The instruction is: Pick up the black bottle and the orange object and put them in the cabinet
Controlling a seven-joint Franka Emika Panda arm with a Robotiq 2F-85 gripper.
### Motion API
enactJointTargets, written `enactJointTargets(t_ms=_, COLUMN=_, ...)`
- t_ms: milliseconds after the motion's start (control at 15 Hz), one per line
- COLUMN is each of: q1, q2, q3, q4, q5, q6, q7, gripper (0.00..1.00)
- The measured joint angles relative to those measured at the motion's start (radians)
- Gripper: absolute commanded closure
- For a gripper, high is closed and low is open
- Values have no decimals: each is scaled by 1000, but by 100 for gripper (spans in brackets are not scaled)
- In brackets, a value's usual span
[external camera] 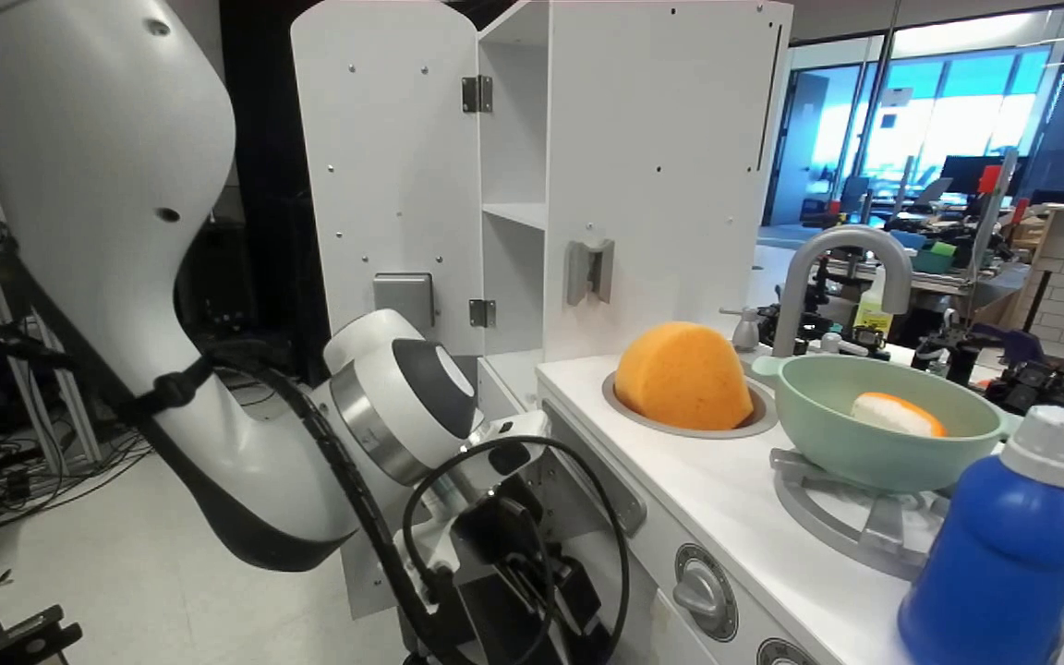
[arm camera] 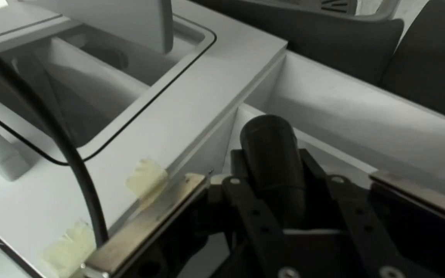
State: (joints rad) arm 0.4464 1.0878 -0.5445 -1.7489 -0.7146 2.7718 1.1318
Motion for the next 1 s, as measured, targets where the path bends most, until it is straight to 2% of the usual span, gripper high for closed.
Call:
enactJointTargets(t_ms=600, q1=62, q2=291, q3=-130, q4=254, q5=-25, q6=15, q7=104, gripper=90)
enactJointTargets(t_ms=800, q1=89, q2=363, q3=-182, q4=317, q5=-25, q6=15, q7=136, gripper=90)
enactJointTargets(t_ms=1000, q1=82, q2=402, q3=-218, q4=364, q5=-50, q6=15, q7=171, gripper=90)
